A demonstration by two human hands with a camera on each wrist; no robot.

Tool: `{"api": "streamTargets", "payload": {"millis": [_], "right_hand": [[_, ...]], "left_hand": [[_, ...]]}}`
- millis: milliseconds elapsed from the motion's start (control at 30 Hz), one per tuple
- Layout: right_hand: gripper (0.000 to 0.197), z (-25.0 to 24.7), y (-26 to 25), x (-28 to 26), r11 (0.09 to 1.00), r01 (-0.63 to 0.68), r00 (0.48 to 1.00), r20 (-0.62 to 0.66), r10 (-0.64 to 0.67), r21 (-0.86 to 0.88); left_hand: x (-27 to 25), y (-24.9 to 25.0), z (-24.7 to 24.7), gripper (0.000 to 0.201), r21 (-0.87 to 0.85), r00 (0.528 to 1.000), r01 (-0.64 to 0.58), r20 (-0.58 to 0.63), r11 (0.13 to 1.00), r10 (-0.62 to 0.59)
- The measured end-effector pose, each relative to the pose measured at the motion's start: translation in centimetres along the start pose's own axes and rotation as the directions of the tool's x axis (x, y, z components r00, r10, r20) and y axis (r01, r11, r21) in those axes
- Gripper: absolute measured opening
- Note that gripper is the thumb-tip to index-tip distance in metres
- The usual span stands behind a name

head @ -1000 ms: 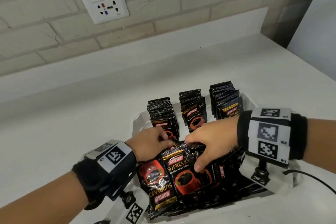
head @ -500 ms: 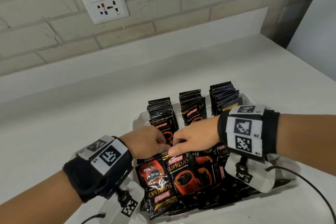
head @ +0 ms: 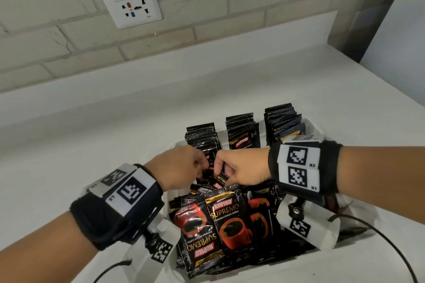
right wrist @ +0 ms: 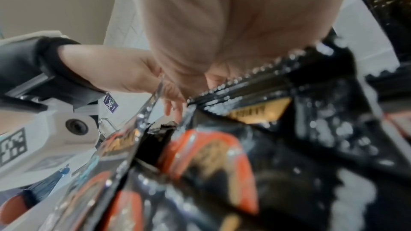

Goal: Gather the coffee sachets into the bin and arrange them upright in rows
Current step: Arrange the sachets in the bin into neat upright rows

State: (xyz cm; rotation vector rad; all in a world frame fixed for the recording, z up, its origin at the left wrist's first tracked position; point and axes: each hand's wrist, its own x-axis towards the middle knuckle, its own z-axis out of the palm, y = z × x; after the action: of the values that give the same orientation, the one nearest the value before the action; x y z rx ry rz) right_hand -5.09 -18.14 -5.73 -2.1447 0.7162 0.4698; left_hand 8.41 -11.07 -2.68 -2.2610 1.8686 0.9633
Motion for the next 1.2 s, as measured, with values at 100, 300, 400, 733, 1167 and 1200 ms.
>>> {"api": "streamTargets", "payload": {"millis": [100,300,400,733,1167,1200], "right_hand": [[0.038,-0.1,-0.1,0.0,0.998,0.023,0.999,-0.043,-0.02,0.064],[0.04,-0.3,-0.4,-0.2,0.996,0.042,0.999,-0.034,-0.039,0.08],[0.024,-0.5,-0.4,-0.3,0.996,0.082,0.997,-0.008,-0.083,-0.024],[0.026,-0.5,-0.7,-0.7,0.998,0.05,0.997,-0.058,-0.052,-0.038],[0.012,-0.7,-1.8,-2.4,0.976,0.202,0.949,-0.233,-0.214,-0.075],[0.012,-0.6,-1.9,-2.6,0.974,0.213,0.945,-0.237,-0.224,-0.074]], "left_hand": [[0.2,-0.1,-0.4,0.027,-0.018,1.0,0.006,-0.016,1.0,-0.006],[0.3,-0.3,-0.6,0.027,-0.032,0.999,0.023,-0.026,0.999,-0.024],[0.3,-0.4,-0.7,0.027,-0.052,0.999,0.03,-0.031,0.998,-0.031],[0.4,-0.2,-1.1,0.025,-0.093,0.999,0.032,-0.033,0.995,-0.035],[-0.2,-0.5,-1.3,0.021,-0.17,0.998,0.032,-0.053,0.985,-0.041],[-0.3,-0.5,-1.3,0.021,-0.169,0.998,0.029,-0.05,0.985,-0.038]]}}
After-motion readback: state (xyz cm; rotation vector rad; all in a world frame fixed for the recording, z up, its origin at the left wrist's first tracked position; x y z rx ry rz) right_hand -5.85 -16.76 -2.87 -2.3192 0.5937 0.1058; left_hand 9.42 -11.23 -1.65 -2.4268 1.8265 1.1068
